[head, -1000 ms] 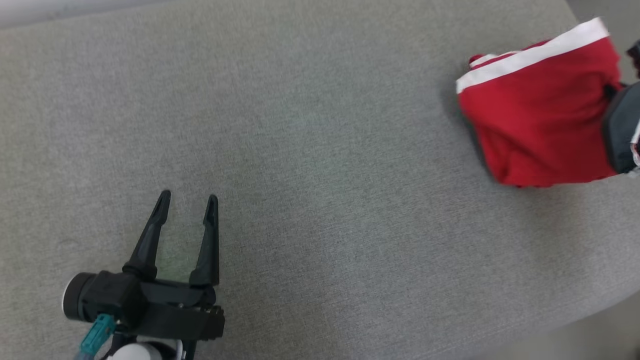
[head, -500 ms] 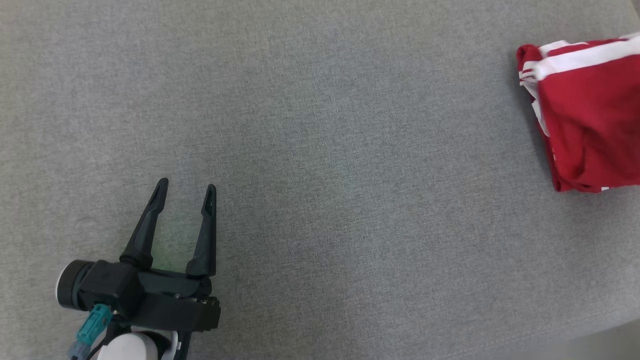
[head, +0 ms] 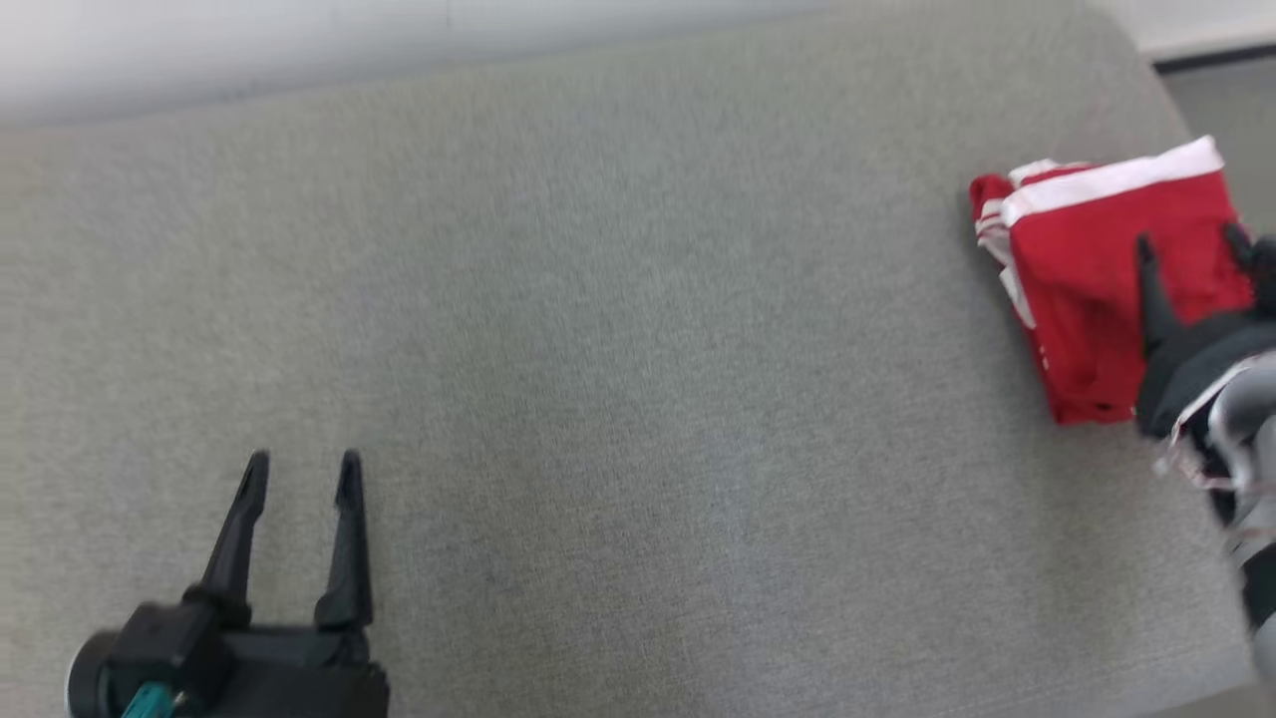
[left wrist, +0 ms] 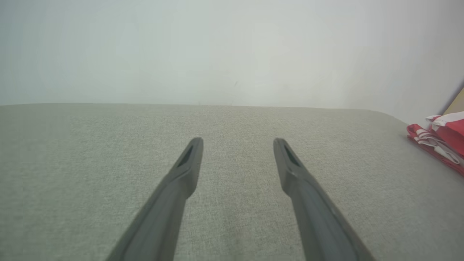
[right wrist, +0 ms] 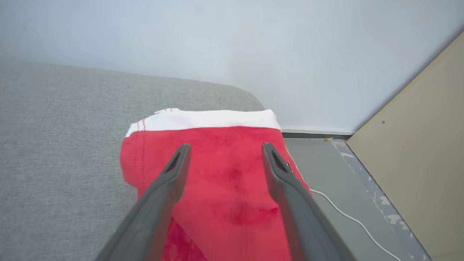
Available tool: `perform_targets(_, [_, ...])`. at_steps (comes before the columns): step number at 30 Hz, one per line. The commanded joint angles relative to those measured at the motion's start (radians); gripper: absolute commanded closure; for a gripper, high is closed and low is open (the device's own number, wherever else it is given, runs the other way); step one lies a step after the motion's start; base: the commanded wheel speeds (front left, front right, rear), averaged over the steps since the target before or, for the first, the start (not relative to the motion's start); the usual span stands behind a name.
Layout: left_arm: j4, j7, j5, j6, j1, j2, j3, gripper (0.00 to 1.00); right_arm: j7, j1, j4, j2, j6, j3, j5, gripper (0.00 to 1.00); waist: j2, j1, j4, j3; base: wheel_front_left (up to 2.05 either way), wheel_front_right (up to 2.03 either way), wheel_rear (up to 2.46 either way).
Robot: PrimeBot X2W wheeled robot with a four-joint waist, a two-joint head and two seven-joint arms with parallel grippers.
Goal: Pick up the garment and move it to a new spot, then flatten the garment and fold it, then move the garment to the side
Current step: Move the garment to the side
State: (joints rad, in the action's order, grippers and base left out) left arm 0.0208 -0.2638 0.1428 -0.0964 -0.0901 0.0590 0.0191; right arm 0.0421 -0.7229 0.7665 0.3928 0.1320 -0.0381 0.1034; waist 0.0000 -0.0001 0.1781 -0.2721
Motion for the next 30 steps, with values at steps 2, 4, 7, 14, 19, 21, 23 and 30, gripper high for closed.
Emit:
perform_targets(2, [0.002,0.0,0.013,0.005,0.044,-0.003,0.016,0.0,0.043,0.075,-0.025,-0.029,-0.003,0.017,0.017,0.0,0.0,0.0001,-0.008,0.13,0.0,0.0,0.0])
perform_targets(4, [0.002,0.0,0.019,0.01,0.077,-0.005,0.019,0.0,0.074,0.136,-0.052,-0.06,-0.003,0.025,0.028,0.0,0.0,0.0001,-0.018,0.17,0.0,0.0,0.0])
perform_targets(7, [0.008,0.0,0.033,0.017,0.118,-0.006,0.026,0.0,0.12,0.227,-0.102,-0.1,-0.003,0.028,0.042,0.0,0.0,0.0001,-0.035,0.224,0.0,0.0,0.0])
perform_targets(14, [0.024,0.0,0.045,0.025,0.171,-0.007,0.04,0.0,0.184,0.39,-0.214,-0.16,-0.003,0.043,0.06,0.0,0.0,0.0001,-0.074,0.279,0.0,0.0,0.0])
perform_targets(19, [0.052,0.0,0.057,0.02,0.186,-0.008,0.049,0.0,0.208,0.491,-0.3,-0.196,-0.003,0.024,0.058,0.0,0.0,0.0001,-0.094,0.3,0.0,0.0,0.0])
perform_targets(21, [0.069,0.0,0.059,0.02,0.194,-0.008,0.05,0.0,0.214,0.524,-0.326,-0.206,-0.003,0.011,0.056,0.0,0.0,0.0001,-0.098,0.308,0.0,0.0,0.0])
perform_targets(23, [0.081,0.0,0.062,0.023,0.205,-0.008,0.049,0.0,0.216,0.552,-0.348,-0.216,-0.003,0.005,0.055,0.0,0.0,0.0001,-0.099,0.317,0.0,0.0,0.0])
perform_targets(30, [0.122,0.0,0.061,0.024,0.222,-0.008,0.046,0.0,0.222,0.633,-0.404,-0.236,-0.003,-0.008,0.043,0.0,0.0,0.0001,-0.102,0.344,0.0,0.0,0.0])
